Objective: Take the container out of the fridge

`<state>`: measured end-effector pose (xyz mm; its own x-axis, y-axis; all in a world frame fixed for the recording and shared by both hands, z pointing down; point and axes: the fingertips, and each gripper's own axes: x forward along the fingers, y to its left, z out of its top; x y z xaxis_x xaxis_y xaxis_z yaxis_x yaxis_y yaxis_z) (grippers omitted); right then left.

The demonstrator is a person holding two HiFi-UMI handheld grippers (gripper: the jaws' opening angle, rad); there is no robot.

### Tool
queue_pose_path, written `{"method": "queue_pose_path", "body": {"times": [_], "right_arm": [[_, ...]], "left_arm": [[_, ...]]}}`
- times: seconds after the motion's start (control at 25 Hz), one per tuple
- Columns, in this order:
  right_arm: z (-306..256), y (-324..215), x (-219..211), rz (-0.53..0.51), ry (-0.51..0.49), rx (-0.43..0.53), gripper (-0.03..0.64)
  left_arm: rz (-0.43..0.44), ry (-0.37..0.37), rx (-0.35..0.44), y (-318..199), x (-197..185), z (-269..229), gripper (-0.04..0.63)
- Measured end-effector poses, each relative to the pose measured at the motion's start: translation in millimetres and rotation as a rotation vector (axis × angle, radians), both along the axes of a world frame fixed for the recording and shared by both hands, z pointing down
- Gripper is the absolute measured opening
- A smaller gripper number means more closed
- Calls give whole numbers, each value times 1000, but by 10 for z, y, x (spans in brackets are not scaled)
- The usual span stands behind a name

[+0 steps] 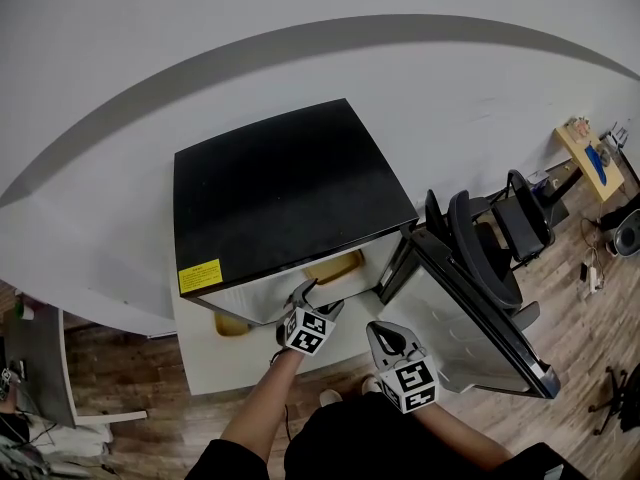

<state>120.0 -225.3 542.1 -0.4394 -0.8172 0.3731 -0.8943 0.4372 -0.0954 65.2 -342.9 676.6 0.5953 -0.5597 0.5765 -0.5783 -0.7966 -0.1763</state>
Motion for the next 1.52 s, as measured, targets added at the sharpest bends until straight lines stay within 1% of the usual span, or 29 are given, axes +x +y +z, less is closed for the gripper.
{"method": "queue_pose_path", "body": {"times": [0.12, 0.24, 0.44, 0.52, 0.68, 0.92, 1.0, 1.12, 1.2, 1.36, 1.44, 1.52], "right_arm": [[0, 49, 14, 6, -1, 0, -3], [-8, 81, 36, 14, 2, 1, -5], [-83, 66, 88, 31, 2, 14, -5], [-91, 75, 124, 43, 6, 15, -5], [-41, 130, 206, 69, 18, 5, -5], [15, 138, 277, 86, 21, -9, -5], [16, 124, 313, 96, 20, -10, -4], [8, 88, 358, 110, 26, -4, -4], [-11, 43, 375, 115, 33, -4, -5], [11, -11, 371, 116, 35, -10, -5], [46, -19, 361, 115, 26, -16, -5], [55, -35, 354, 115, 23, -17, -3]], "left_arm": [[20, -36, -2, -41, 40, 78, 333], [26, -50, -15, -86, 75, 170, 333], [88, -131, -53, -138, 152, 407, 333], [95, -155, -73, -180, 152, 484, 333], [98, -167, -92, -265, 179, 560, 333], [175, -255, -111, -363, 243, 827, 333], [165, -252, -118, -430, 255, 872, 333], [130, -227, -127, -541, 256, 900, 333], [125, -228, -137, -588, 264, 934, 333], [110, -259, -153, -651, 262, 1009, 333], [103, -282, -143, -680, 261, 1023, 333], [125, -316, -121, -690, 275, 1025, 333]]}}
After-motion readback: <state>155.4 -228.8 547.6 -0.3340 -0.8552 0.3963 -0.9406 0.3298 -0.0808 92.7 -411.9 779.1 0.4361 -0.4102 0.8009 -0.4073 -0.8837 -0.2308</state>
